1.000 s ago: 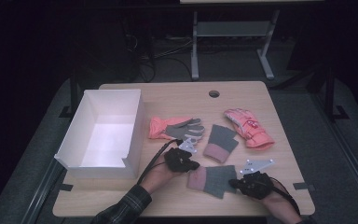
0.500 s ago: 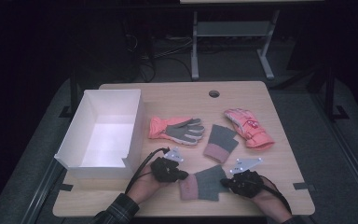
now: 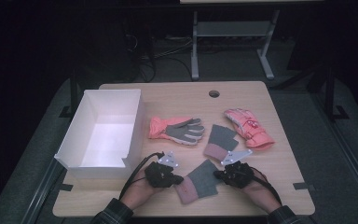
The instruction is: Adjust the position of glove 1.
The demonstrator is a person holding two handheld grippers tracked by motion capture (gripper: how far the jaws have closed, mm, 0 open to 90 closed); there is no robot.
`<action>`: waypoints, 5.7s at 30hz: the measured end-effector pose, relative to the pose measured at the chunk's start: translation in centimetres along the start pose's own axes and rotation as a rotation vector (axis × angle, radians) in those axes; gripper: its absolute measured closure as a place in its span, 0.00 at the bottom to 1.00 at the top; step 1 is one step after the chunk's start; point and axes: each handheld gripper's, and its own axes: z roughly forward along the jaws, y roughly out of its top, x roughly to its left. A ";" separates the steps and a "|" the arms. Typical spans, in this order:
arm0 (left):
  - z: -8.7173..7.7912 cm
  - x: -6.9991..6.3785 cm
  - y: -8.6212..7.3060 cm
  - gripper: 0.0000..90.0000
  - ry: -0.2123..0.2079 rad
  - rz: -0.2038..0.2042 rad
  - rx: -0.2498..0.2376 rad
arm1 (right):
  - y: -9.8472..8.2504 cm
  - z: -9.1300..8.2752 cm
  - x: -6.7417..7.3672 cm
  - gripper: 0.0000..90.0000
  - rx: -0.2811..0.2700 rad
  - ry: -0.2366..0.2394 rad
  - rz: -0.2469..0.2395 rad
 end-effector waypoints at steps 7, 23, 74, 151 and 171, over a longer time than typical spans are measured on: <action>0.0 -0.2 -0.1 1.00 -0.008 -0.009 -0.003 | 0.7 0.6 -0.6 1.00 -0.006 -0.005 0.002; 0.0 -0.4 -0.1 1.00 -0.018 -0.012 0.001 | 1.3 1.4 -1.1 1.00 -0.024 -0.004 0.019; -1.3 1.0 -1.3 0.26 0.113 -0.102 -0.062 | 5.5 2.0 -10.5 0.73 -0.022 -0.037 0.071; -2.0 -1.8 -2.9 0.14 0.106 -0.012 -0.022 | 5.3 0.3 4.2 0.96 -0.097 0.031 0.105; -2.7 -2.1 -2.7 0.45 0.060 -0.005 -0.068 | 4.0 -0.7 1.3 0.80 -0.111 -0.042 0.094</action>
